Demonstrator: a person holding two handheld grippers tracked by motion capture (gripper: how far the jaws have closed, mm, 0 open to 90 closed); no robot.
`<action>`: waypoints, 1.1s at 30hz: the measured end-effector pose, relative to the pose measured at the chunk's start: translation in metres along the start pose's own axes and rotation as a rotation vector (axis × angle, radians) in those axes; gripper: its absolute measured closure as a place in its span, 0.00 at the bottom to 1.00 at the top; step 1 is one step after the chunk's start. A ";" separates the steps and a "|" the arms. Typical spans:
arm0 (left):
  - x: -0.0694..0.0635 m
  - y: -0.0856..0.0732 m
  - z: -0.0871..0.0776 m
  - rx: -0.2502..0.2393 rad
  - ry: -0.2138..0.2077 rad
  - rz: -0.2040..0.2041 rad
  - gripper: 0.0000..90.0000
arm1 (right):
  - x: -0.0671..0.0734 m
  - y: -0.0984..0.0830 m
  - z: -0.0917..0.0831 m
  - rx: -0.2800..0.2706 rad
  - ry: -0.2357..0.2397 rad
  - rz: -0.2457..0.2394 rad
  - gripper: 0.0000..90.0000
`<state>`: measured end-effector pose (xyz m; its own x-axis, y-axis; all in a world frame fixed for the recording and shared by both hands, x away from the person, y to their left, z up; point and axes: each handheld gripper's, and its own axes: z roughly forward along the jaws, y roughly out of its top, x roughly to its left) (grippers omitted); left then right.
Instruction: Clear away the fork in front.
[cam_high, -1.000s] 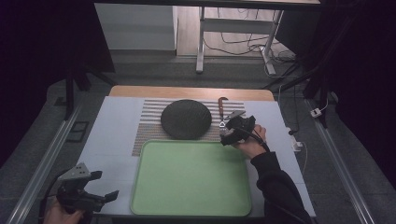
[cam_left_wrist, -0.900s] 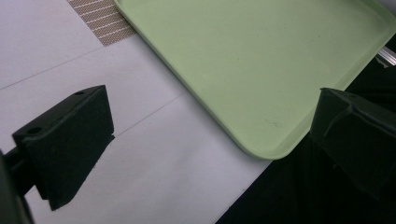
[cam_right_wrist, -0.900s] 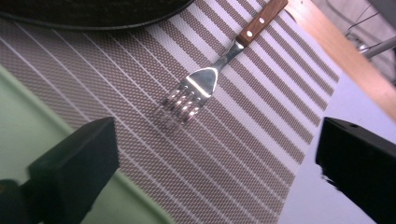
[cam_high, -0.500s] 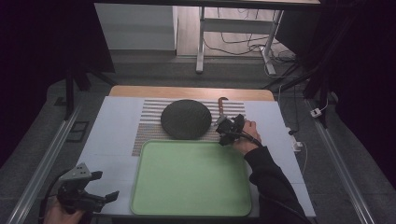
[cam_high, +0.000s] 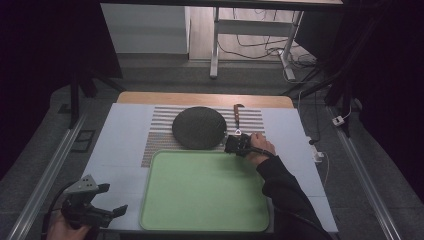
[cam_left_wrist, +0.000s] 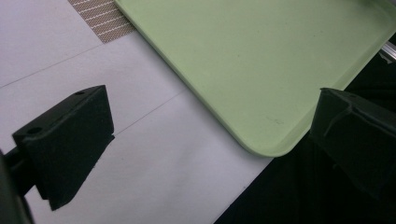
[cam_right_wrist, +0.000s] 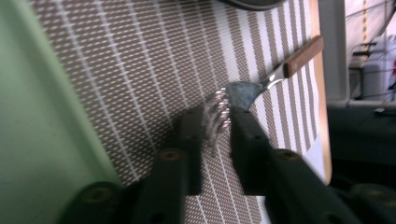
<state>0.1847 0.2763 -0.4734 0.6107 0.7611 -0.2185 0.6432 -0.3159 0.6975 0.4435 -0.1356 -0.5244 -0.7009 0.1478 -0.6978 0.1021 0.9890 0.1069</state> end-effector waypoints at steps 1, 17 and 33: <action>0.000 0.000 0.000 -0.002 0.002 0.000 0.00 | 0.000 0.000 0.000 0.000 0.000 0.000 0.94; -0.002 0.000 -0.001 -0.012 0.012 0.006 0.00 | -0.008 -0.006 -0.025 -0.057 -0.073 0.007 1.00; -0.003 0.007 0.003 -0.035 -0.032 0.020 0.00 | -0.015 -0.021 -0.072 -0.172 -0.027 0.182 1.00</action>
<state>0.1890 0.2705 -0.4696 0.6376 0.7365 -0.2257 0.6150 -0.3103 0.7249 0.4010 -0.1592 -0.4648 -0.6621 0.3261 -0.6747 0.1021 0.9312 0.3498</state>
